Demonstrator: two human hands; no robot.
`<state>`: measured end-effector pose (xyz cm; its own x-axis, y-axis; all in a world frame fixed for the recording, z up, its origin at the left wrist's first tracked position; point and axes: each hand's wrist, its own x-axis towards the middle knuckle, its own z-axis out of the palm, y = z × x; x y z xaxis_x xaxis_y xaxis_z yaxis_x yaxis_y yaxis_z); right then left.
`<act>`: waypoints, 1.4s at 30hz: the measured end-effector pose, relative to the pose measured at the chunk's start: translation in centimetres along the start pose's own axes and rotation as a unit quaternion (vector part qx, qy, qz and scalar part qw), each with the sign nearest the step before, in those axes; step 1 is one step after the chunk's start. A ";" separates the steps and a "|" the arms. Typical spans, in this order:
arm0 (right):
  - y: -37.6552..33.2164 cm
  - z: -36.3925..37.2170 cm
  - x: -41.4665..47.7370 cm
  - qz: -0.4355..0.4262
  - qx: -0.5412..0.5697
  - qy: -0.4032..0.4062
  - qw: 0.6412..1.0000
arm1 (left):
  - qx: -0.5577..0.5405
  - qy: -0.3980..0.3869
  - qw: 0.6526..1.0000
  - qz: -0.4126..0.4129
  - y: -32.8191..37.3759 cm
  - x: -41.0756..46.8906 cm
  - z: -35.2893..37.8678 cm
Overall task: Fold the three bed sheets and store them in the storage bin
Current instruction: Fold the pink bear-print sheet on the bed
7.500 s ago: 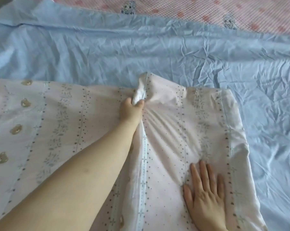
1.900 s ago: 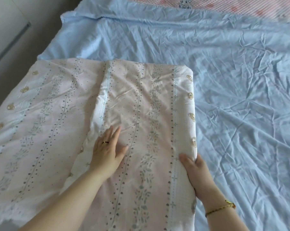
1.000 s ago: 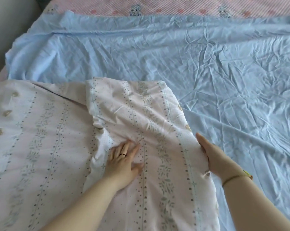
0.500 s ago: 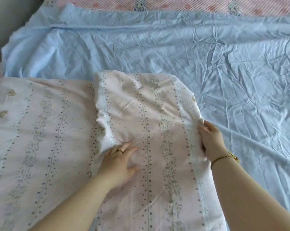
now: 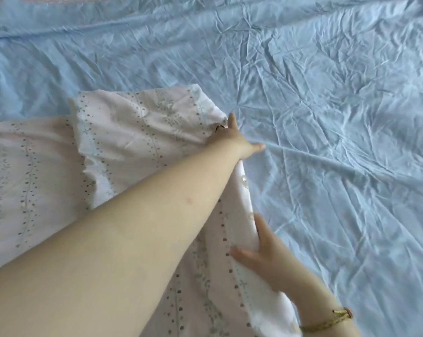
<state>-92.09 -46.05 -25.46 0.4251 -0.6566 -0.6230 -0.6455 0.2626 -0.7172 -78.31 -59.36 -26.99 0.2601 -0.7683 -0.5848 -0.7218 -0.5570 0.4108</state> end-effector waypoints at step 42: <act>-16.8 39.3 5.8 -0.274 -0.065 0.220 0.934 | -0.382 0.243 0.882 -0.134 -55.7 -10.7 -23.1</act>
<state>-53.78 -26.51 -29.29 0.4303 -0.9020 0.0367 -0.4908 -0.2678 -0.8291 -26.02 -27.39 -27.44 0.7335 -0.5183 -0.4397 0.0006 -0.6464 0.7630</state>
